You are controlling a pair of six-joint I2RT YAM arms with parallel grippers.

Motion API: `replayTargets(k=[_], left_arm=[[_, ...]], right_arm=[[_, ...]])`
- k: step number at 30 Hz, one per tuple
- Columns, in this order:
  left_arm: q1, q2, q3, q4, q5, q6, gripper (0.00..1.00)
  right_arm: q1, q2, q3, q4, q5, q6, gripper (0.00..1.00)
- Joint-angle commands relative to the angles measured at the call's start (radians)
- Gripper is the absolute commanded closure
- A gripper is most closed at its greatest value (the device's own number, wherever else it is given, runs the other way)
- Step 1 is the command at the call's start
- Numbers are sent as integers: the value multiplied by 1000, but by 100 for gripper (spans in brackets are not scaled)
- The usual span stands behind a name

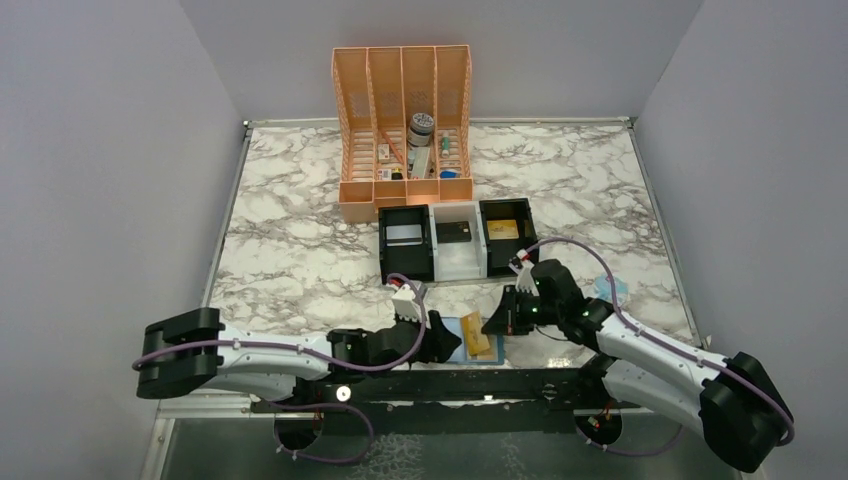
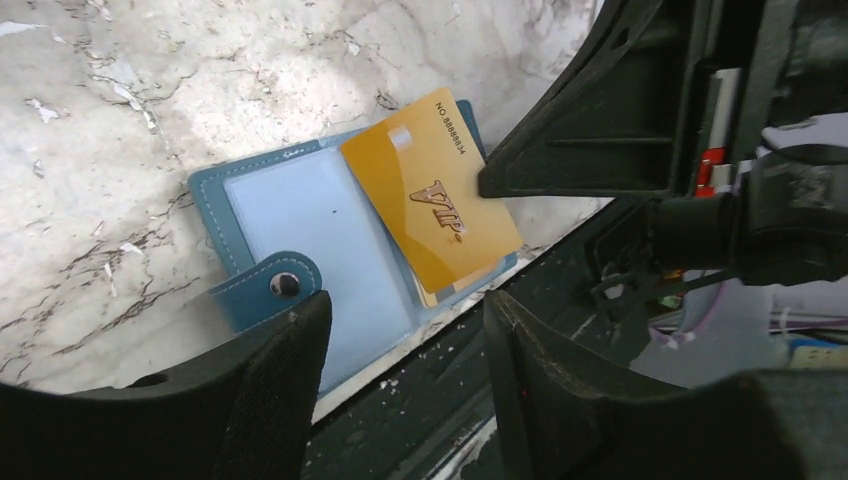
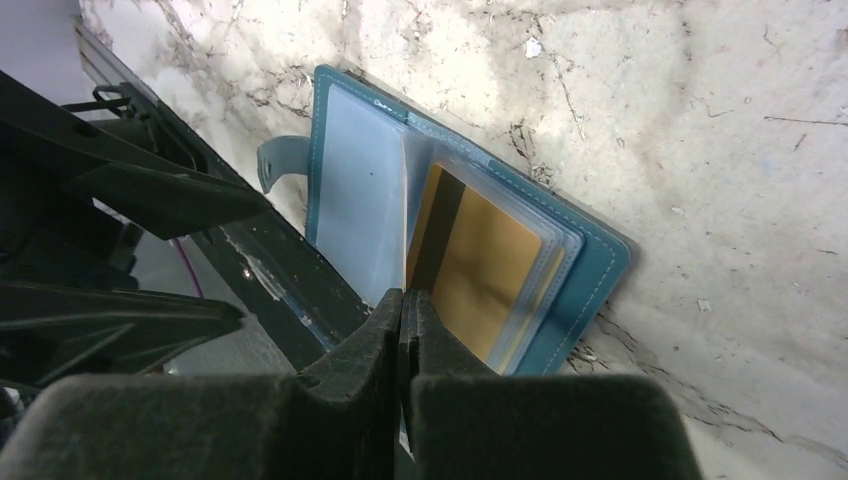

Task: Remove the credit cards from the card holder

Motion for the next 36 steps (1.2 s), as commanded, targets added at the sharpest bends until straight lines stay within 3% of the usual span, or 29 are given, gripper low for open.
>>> replayTargets(k=[1,7,15,23,24,25,31,36], left_arm=[[11,145,75,59,89,25,43],[12,310,97,138,68,-25,51],[11,440,110,181,64,-49,75],[12,457,93,186,60,-63,82],[11,447,81,186,53,-70,82],[11,441,77,185,48,-69,82],[15,338,20,178,11,-39,73],[87,305,40,118,117,76,67]], right_arm=[[2,31,-10,63,-39,14,99],[1,44,-48,130,-48,54,97],[2,85,-103,269,-129,85,90],[2,144,-107,352,-172,98,86],[2,134,-95,305,-119,82,96],[2,119,-89,281,-93,71,98],[2,-147,-19,97,189,29,99],[0,-276,75,16,458,-107,99]])
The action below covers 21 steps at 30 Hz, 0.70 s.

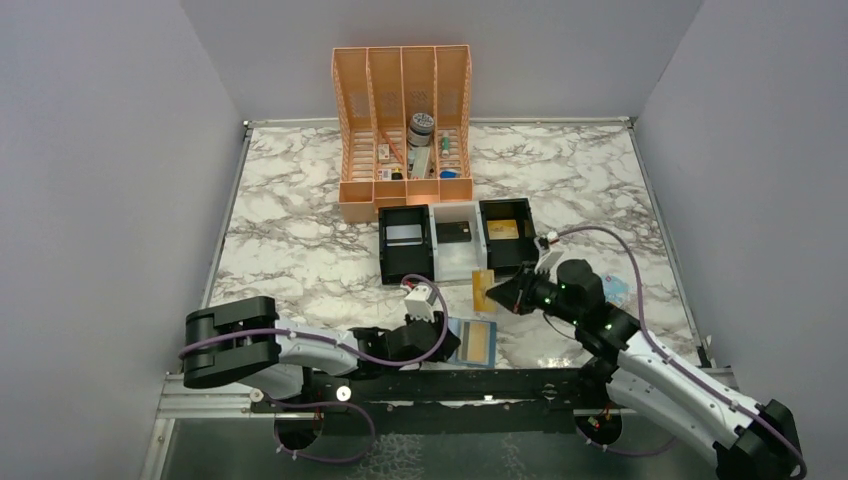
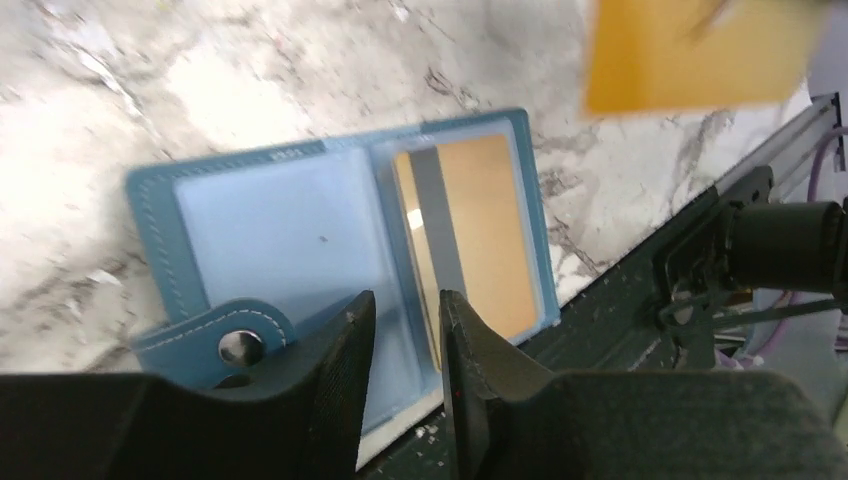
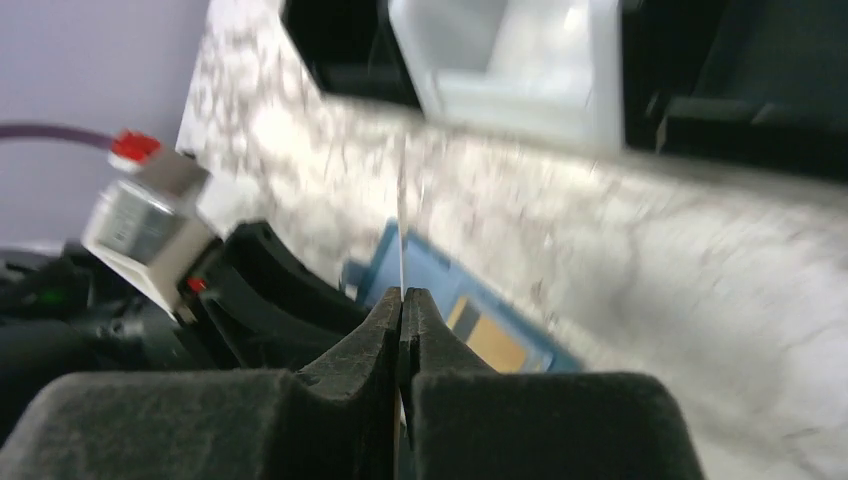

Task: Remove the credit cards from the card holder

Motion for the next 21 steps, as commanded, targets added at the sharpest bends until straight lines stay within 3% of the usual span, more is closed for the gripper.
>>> replayTargets(k=[1,6,11,16,21], left_arm=[[74,-15,14,-87,64,106,67],[142,-39,24,-251,60,115,67],[189,-116,0,-352,37,129,67],[209,-243,-27,-402,48,146,66],[216,-380,-10,-468,62,211,59]], right_arm=[[0,-55,110,-96,336,-150,99],[-1,38,244,-111,572,-322,99],[-26,203,360,-58,642,-447,99],[-148,338,413,-5,502,-607,99],[-165,443,406,52,358,-819,99]])
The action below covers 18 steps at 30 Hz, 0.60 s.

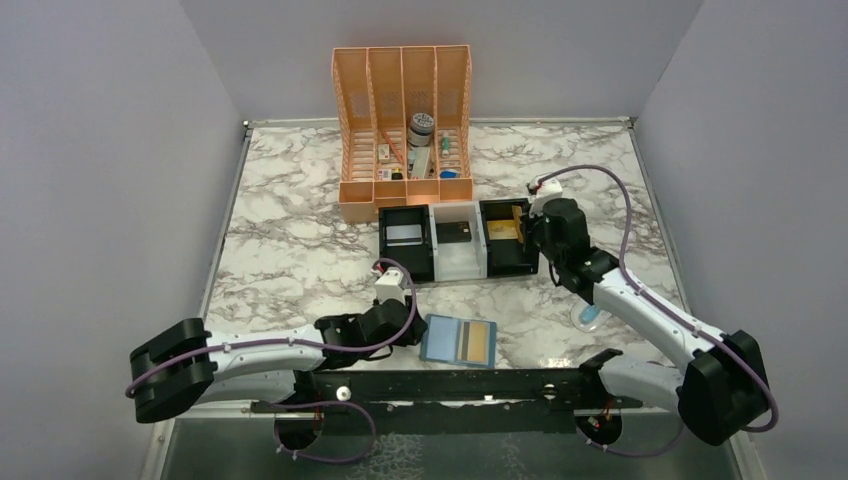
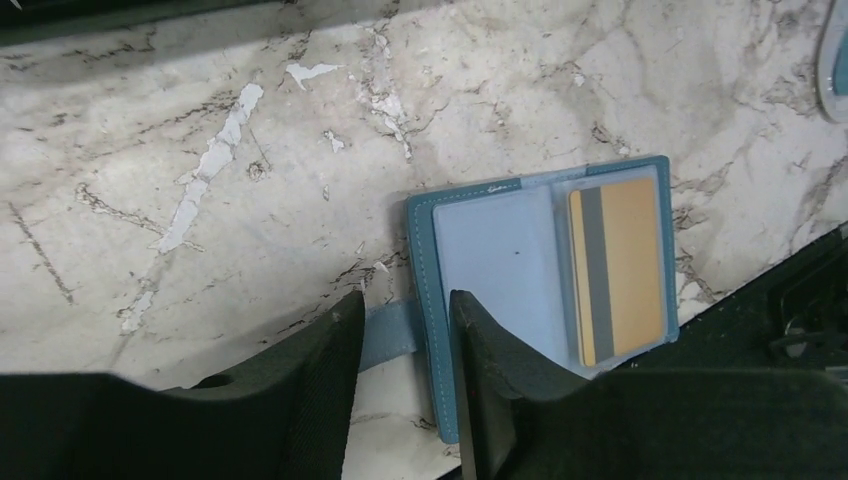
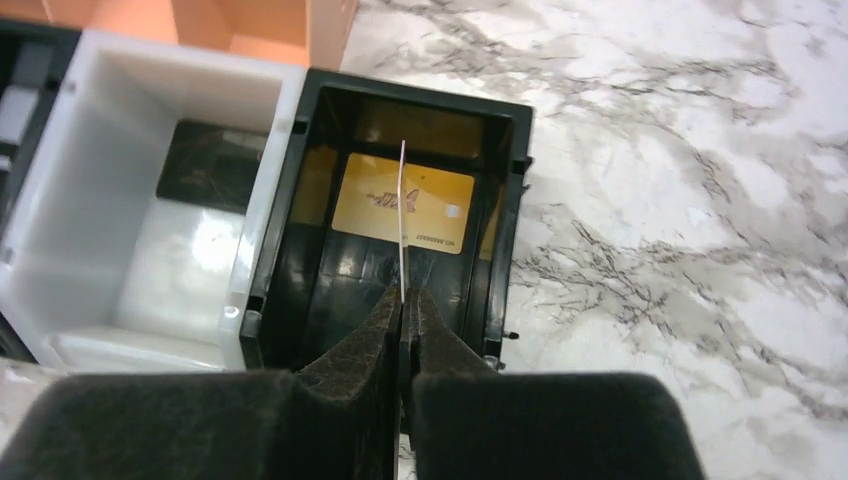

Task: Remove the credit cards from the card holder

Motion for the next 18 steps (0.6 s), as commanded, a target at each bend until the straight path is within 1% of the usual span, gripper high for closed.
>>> replayTargets(k=[1,2,5,7,9,12,18], left_arm=[[12,-102,37,-123,10,89,57],[19,-113,54,-160,7,107,55],[51,-124,95,-250,-5,146,53],[84,-131,101,-274,0,162,52],[128,-137,98,-285,18,175,52],[193,-159,92,-293,54,192,52],[294,-218,97,-346,74,227,51]], right_arm=[[-4,73,13,85,-153,-258,99],[-4,89,11,104,-162,-276,99],[-4,154,12,152,-231,-313,99],[-4,209,48,132,-266,-285,99],[-5,265,87,108,-335,-243,99],[-1,335,143,82,-377,-183,99],[20,360,136,122,-433,-75,99]])
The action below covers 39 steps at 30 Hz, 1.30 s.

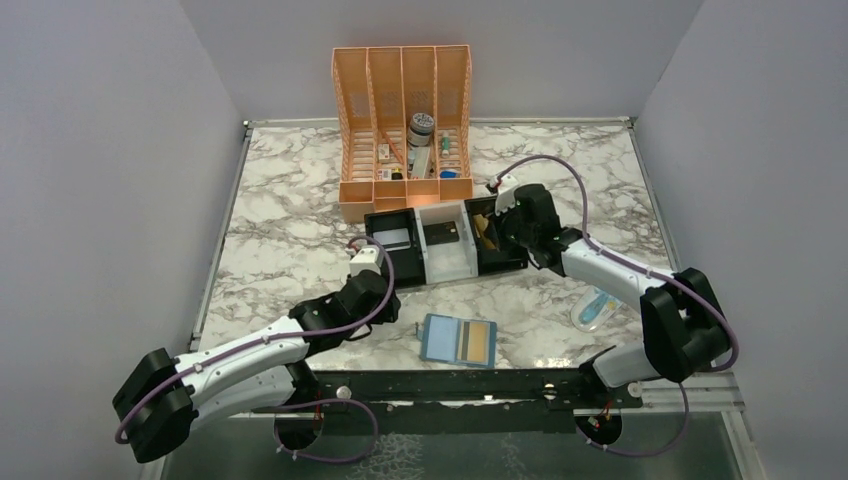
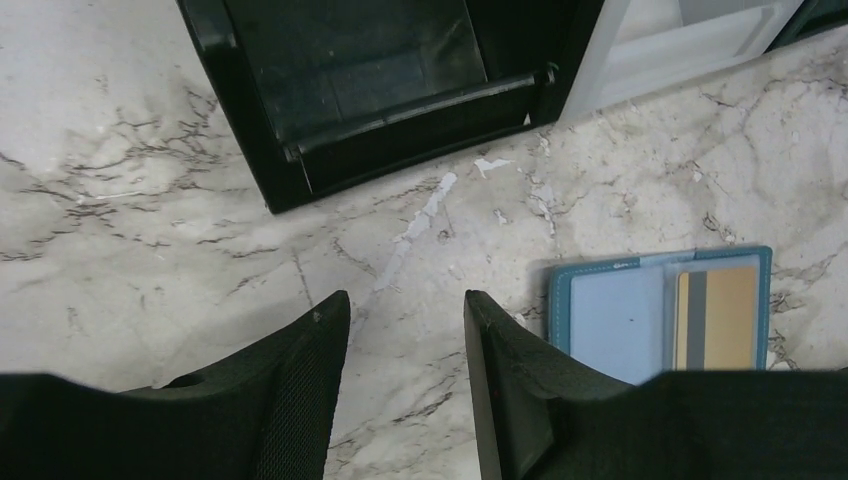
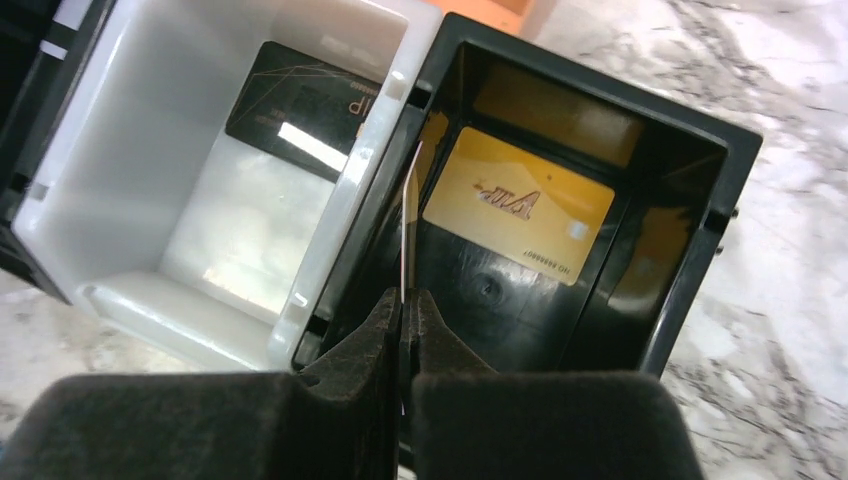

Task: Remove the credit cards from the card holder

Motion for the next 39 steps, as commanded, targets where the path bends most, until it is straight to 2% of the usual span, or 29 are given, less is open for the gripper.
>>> replayTargets(k=[1,4,7,12,17,22,29,34,39], left_arm=[[64,-53,16,-65,41,56,51],[90,-65,20,-76,60,71,51],[95,-68,22,-79,81,81,51],[108,-52,19,-66,87,96,51],[189,15,24,-14,161,141,51],[231,31,32,13,219,151,51],[245,20,15,24,233,150,52],[258,26,16,38,236,147,52],[277,52,22,44,239,152,52]], right_arm=[[19,5,5,51,-111,73,99],[20,-7,-18,74,12,-18,99],[20,-21,-56,155,91,-254,99],[18,-37,-154,358,-7,-628,99],[13,81,-138,370,-52,-868,99],[2,137,-137,457,-135,-962,97],[1,213,-89,530,-129,-1037,96],[-5,283,-35,487,-118,-1080,95],[-28,283,-37,440,-141,-1082,95]])
